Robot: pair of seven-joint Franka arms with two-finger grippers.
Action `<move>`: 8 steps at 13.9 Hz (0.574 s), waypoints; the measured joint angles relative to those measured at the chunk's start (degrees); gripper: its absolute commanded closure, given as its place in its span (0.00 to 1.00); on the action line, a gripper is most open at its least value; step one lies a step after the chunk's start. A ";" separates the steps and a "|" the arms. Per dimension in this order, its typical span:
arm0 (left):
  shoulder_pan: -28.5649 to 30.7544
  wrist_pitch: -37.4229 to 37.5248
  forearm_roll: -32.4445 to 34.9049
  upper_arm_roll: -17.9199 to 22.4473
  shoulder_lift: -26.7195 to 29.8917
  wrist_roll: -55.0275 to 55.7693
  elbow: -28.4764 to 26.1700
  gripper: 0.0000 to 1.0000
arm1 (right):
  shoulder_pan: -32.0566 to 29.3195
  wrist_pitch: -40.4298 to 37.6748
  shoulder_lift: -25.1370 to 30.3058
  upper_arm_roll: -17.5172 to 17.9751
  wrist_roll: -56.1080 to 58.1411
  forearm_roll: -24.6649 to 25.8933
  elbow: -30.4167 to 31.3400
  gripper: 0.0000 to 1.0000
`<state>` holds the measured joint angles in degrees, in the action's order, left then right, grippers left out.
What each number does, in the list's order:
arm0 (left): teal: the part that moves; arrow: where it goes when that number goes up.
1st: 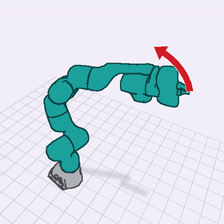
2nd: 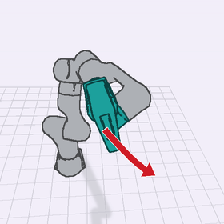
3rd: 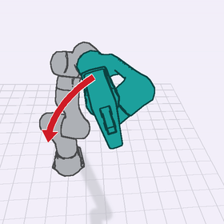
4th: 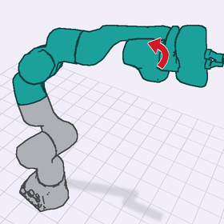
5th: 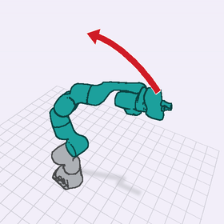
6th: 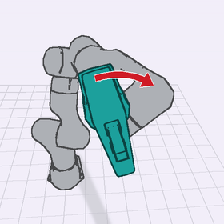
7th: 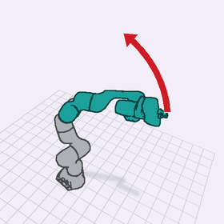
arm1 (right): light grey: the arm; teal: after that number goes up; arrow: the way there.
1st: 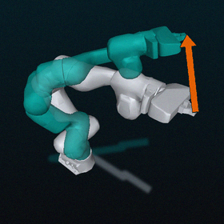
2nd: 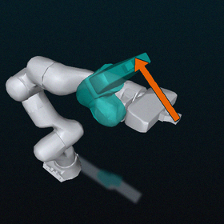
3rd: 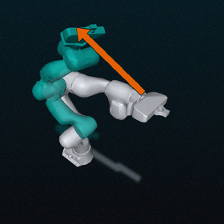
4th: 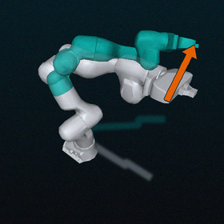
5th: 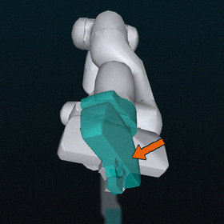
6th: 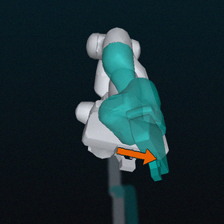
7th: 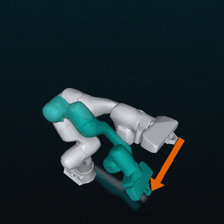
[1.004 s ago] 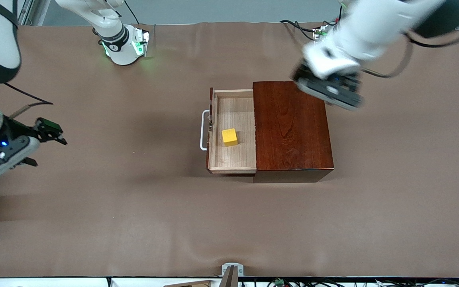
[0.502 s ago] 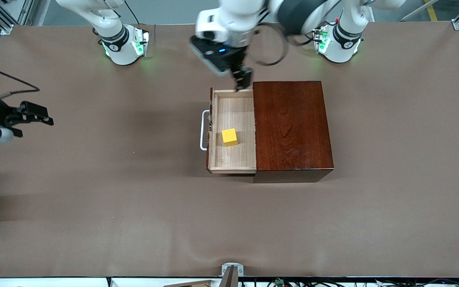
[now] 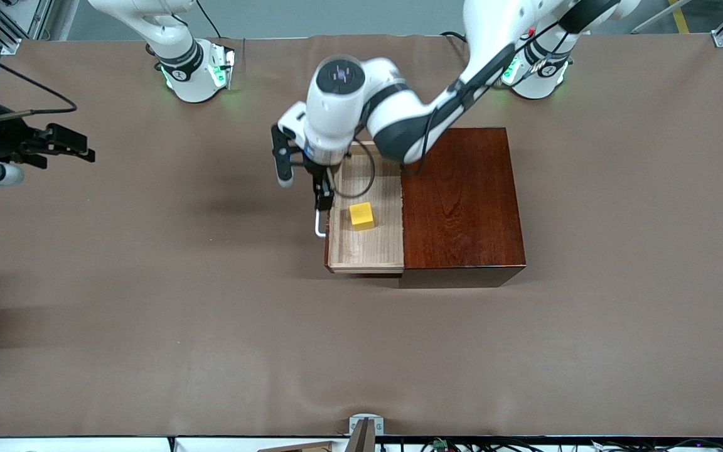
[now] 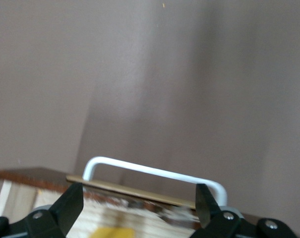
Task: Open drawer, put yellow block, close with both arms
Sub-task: 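Move the left gripper over the drawer front beside the handle, then push the drawer shut into the box with the left gripper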
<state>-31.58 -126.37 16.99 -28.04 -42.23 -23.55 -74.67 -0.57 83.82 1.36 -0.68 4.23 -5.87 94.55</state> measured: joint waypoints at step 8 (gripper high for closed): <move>-3.67 -0.82 0.20 4.00 -2.96 -3.98 0.75 0.00 | -2.54 1.33 0.56 -0.41 -0.38 2.58 -2.60 0.00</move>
<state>-35.25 -127.19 17.18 -24.03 -45.19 -27.53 -73.92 -3.11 85.14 1.92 -1.09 3.84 -3.28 91.94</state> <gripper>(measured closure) 0.000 0.000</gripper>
